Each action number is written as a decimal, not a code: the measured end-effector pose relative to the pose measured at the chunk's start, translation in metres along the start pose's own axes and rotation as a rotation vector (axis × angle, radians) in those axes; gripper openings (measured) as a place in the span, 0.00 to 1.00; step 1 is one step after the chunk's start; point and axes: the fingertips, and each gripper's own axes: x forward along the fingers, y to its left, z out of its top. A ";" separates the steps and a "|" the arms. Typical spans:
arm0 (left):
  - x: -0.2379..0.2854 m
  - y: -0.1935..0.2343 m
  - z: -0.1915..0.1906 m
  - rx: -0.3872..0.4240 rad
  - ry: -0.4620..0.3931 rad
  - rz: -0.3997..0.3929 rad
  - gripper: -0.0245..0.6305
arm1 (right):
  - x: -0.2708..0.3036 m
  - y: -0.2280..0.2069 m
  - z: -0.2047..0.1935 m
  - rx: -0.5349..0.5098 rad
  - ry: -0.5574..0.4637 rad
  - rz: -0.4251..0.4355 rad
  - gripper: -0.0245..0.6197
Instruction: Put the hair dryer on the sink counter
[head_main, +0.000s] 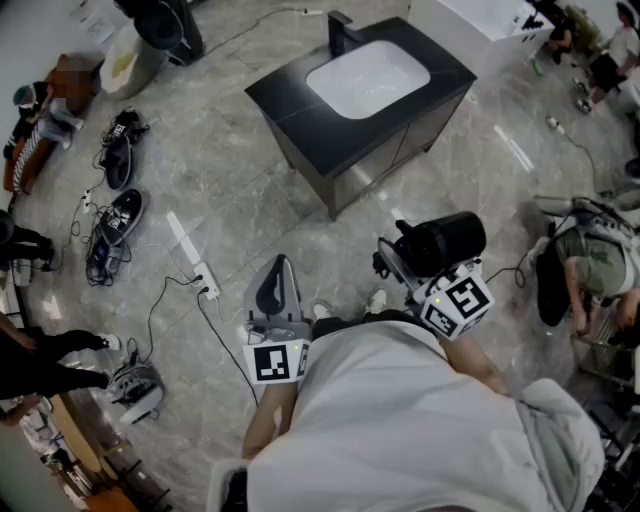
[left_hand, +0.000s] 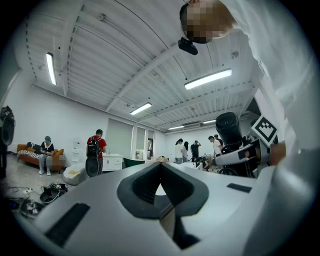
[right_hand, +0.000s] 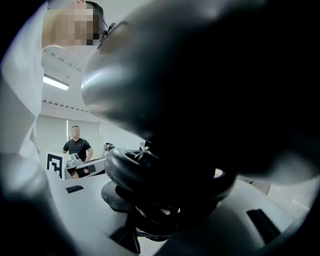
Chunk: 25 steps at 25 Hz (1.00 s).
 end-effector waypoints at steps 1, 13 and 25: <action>0.000 0.000 -0.001 -0.007 0.004 -0.001 0.04 | 0.000 0.001 0.001 0.003 -0.003 0.003 0.34; -0.004 -0.004 -0.005 -0.019 0.028 -0.016 0.04 | 0.004 0.008 0.000 0.014 0.010 0.028 0.34; 0.004 -0.014 -0.005 -0.013 0.025 -0.003 0.04 | 0.002 0.000 0.006 -0.006 0.003 0.058 0.35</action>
